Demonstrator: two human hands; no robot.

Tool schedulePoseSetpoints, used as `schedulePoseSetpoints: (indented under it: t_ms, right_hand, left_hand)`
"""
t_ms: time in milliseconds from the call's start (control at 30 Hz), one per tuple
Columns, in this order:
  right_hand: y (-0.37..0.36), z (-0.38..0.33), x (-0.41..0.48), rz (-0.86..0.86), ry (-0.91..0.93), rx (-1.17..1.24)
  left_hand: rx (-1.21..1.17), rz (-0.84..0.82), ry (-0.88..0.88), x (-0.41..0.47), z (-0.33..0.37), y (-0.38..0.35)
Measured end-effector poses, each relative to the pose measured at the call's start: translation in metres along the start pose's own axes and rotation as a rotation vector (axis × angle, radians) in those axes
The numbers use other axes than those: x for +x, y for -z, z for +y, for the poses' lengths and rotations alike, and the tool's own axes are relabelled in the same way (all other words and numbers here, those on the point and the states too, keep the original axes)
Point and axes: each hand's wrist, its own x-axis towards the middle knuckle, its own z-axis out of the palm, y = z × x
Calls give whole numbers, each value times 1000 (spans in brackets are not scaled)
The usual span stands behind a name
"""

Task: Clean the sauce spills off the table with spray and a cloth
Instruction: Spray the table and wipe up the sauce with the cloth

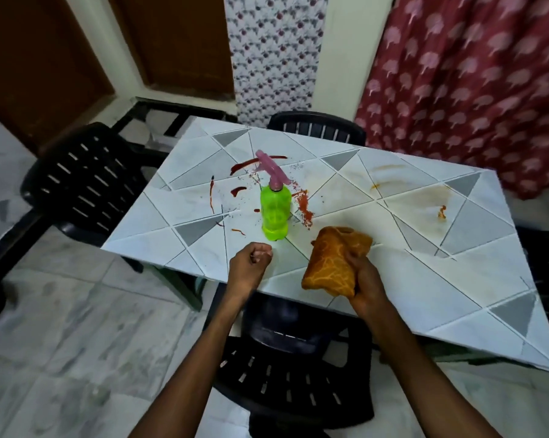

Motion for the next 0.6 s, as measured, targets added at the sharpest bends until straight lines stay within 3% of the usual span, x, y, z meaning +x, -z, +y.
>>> schedulePoseSetpoints:
  t_ms: [167,267,600]
  right_hand:
    - [13,5,17,14,54,-2]
    - [-15,15,8,146,22,84]
    - [-111,61,22,441,101,240]
  left_hand:
    - [19,65,-87,33,10,-1]
    - [84,55,-133,59,6,3]
    - [119,-241,-360,145,16,2]
